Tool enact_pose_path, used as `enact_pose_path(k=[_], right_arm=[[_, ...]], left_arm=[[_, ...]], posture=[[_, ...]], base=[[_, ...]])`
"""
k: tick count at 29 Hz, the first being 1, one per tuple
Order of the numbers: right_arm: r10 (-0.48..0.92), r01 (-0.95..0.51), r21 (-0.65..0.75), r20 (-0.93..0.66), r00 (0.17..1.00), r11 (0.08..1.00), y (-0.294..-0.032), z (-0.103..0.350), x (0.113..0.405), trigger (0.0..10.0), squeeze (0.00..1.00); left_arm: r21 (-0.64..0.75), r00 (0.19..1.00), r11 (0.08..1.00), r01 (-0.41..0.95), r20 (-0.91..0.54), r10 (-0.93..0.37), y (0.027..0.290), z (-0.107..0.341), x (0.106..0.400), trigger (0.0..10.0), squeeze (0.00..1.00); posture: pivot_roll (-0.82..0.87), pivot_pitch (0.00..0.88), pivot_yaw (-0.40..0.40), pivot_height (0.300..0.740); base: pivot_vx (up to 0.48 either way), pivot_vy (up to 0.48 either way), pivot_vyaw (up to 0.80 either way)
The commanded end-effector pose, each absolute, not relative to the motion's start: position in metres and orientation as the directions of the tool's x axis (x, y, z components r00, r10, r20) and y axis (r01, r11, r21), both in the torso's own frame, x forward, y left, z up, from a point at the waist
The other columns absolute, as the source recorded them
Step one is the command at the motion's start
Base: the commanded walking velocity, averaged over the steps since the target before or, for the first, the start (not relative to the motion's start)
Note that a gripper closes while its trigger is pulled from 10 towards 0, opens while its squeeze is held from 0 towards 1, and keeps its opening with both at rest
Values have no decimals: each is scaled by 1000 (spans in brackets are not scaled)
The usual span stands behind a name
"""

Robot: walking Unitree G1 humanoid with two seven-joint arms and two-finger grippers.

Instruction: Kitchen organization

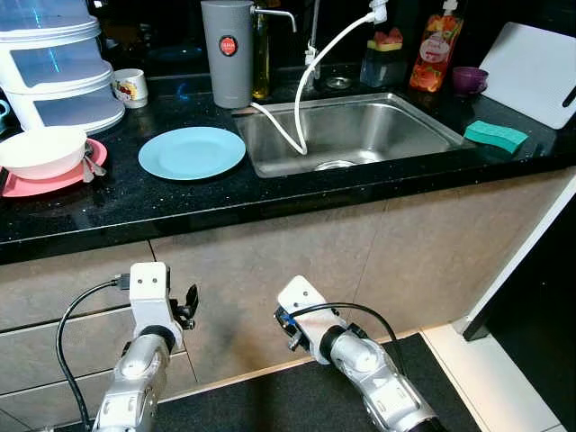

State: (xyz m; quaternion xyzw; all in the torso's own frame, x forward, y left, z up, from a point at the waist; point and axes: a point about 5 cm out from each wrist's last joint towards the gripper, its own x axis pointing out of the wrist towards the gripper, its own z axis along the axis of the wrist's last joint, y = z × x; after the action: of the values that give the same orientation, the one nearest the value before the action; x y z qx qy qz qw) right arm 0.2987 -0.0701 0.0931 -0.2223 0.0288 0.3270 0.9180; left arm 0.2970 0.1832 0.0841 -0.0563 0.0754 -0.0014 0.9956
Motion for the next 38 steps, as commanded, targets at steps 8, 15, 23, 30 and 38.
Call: enact_pose_path(k=[8,15,23,30,38], right_arm=[[585,-612,-386,-200,786,690,-72,92,300,10000,0],[585,-612,-386,-199,786,690,-73,92,299,10000,0],[586,-612,-386,-198,786,690,-72,92,299,10000,0],[586,-612,-386,-198,786,690,-73,93,299,10000,0],[586,-612,-386,-198,786,690,-73,93,300,10000,0]], left_arm=[[-109,986,994,-13,-165,-5,184,80,296,10000,0],[-112,986,994,-16,-166,-3,184,80,296,10000,0],[-113,986,993,-19,-167,0,185,80,295,10000,0],[-114,986,993,-19,-168,-1,185,80,296,10000,0],[-115,986,993,-20,-168,1,185,80,296,10000,0]], posture=[[-54,61,25,740],[-51,68,25,740],[-51,72,25,740],[-51,74,26,740],[-51,74,25,740]], base=[[0,0,0],[0,0,0],[0,0,0],[0,0,0],[0,0,0]])
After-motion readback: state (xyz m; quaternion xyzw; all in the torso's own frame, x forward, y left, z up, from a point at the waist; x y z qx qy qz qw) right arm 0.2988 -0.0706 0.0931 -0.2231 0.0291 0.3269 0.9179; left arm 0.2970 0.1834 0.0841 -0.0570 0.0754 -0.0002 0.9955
